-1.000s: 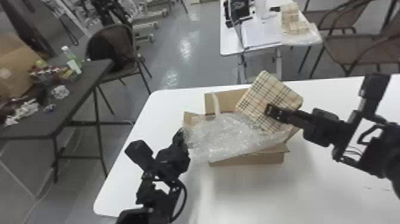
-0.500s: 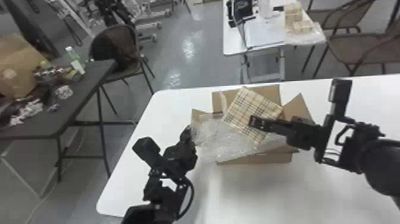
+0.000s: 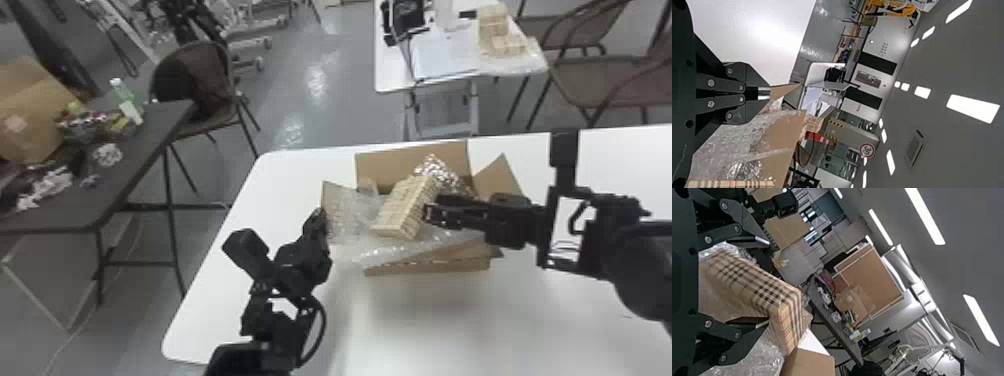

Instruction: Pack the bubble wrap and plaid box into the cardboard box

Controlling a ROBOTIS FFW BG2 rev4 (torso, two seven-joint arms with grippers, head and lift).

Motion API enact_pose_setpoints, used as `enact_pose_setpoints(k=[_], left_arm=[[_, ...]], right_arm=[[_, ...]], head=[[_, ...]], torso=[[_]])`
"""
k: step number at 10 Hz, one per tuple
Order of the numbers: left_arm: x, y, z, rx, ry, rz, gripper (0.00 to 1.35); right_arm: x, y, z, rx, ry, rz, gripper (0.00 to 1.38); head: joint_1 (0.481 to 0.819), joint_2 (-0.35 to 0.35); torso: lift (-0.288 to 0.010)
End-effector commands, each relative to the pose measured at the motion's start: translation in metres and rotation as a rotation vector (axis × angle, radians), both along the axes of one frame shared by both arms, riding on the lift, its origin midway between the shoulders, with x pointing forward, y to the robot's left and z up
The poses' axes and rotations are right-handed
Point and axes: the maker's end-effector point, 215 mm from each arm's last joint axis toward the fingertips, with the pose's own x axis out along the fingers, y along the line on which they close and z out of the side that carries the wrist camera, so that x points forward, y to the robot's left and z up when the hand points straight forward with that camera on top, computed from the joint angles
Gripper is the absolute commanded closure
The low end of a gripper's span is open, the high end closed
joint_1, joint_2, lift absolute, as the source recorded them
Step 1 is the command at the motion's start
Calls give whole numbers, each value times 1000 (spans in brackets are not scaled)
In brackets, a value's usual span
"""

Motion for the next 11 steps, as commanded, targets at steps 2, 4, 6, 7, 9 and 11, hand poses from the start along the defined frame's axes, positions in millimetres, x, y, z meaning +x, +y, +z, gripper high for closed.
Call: enact_pose_setpoints(k=[2, 4, 6, 7, 9, 11], left_arm=[[0, -2, -6, 2, 25, -12, 1205], [-1, 1, -6, 0, 23, -6, 1205], [-2, 7, -6, 5, 22, 3, 1205], [-3, 11, -6, 12, 21, 12, 1205], [-12, 28, -10, 13, 23, 50, 1205], [-25, 50, -11, 22, 11, 107, 1204]], right_arm=[[11, -20, 7, -53, -58, -70, 510], [22, -37, 29, -71, -129, -142, 510], [43, -73, 80, -31, -331, -320, 510], [54, -119, 85, -105, -419, -468, 510], [37, -217, 34, -210, -384, -693, 510], [2, -285, -16, -283, -339, -813, 510]], head=[[695, 350], [695, 350], [695, 329], [689, 309], [681, 248], [695, 171]], torso=[[-120], [-120], [-120], [-120], [-120], [-120]])
